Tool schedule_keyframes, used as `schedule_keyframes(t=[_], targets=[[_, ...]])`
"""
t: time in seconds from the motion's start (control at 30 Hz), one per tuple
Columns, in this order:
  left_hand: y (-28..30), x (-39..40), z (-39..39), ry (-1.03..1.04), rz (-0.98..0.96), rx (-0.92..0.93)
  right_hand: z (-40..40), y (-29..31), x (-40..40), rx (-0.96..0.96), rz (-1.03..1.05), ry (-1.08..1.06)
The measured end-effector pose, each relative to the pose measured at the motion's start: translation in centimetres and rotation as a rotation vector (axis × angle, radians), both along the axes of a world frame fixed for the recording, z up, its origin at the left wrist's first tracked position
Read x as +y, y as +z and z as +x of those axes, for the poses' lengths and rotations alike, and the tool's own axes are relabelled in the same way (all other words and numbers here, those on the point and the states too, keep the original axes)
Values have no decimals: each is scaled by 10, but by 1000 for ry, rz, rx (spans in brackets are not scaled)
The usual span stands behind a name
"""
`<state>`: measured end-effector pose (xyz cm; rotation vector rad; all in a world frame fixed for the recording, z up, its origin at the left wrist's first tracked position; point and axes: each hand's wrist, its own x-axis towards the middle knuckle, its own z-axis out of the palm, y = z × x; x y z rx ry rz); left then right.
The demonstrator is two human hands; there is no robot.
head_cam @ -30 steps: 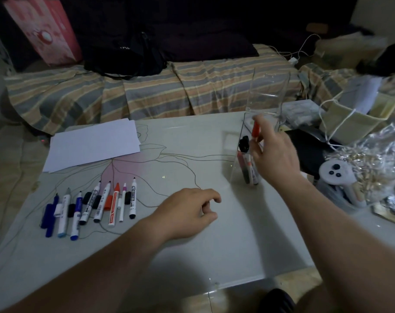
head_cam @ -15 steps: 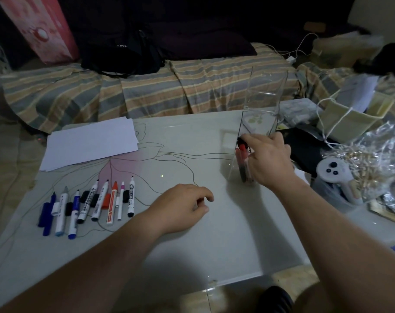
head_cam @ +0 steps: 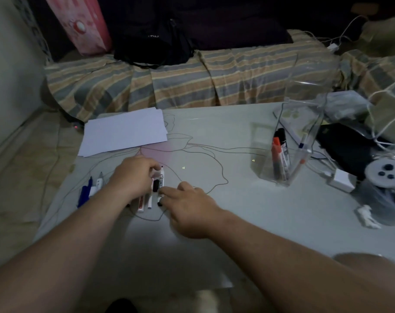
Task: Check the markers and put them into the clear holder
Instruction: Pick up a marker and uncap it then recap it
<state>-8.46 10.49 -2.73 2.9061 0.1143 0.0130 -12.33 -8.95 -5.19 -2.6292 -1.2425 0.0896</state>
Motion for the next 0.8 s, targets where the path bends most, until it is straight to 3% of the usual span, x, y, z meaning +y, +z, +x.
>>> schedule_keyframes(t=[0.1,0.23,0.53,0.8], targets=[[-3,8,-2,-3,35,55,4,-15,8,38,-31,42],[-5,4,-3,-73,131,137,10,-15,5,-57,-108,21],[-12,-23,-3,-156,206,196,28,6,-28,104,-234,-402],[-13,-38,-11,-231,3,225,45,16,-64,280,-17,-607]])
